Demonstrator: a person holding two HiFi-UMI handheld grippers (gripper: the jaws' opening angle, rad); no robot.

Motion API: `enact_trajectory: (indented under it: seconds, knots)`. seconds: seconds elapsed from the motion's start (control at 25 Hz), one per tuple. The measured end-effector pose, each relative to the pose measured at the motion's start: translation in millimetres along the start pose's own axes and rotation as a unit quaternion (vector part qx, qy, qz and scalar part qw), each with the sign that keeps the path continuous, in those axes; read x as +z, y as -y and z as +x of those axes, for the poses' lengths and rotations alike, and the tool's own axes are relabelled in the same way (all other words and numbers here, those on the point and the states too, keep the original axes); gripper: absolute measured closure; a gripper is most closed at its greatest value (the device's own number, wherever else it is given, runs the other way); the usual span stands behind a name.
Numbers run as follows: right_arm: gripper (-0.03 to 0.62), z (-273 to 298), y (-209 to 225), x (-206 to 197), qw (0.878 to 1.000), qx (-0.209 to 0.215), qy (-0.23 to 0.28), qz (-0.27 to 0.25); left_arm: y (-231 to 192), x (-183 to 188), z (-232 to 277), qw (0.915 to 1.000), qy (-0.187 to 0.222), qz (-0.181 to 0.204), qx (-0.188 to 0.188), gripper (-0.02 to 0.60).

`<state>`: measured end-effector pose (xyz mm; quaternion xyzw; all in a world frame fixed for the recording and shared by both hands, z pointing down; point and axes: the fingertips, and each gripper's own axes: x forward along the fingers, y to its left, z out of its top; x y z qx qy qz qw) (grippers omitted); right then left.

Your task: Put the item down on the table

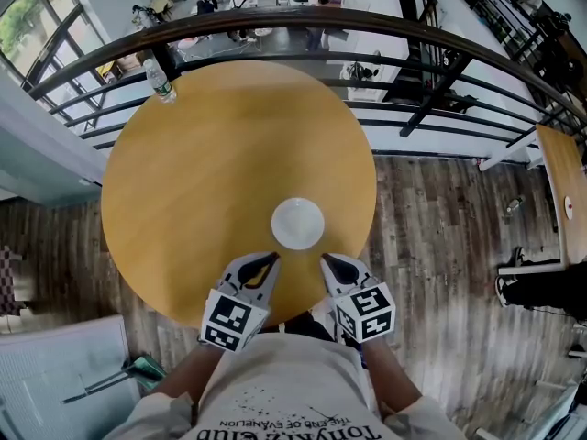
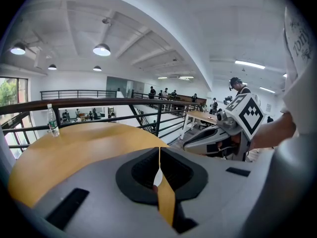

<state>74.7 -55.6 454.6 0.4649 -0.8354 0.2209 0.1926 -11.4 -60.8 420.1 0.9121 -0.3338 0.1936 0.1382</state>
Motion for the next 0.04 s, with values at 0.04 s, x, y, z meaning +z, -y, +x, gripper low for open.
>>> enact_trajectory:
  seconds: [0.04]
  knots:
    - [0.569, 0.4, -0.1, 1.0, 1.000, 0.000, 0.000, 0.000, -0.9, -0.4, 0.0, 1.0000, -0.001, 0.000, 0.000, 0.554]
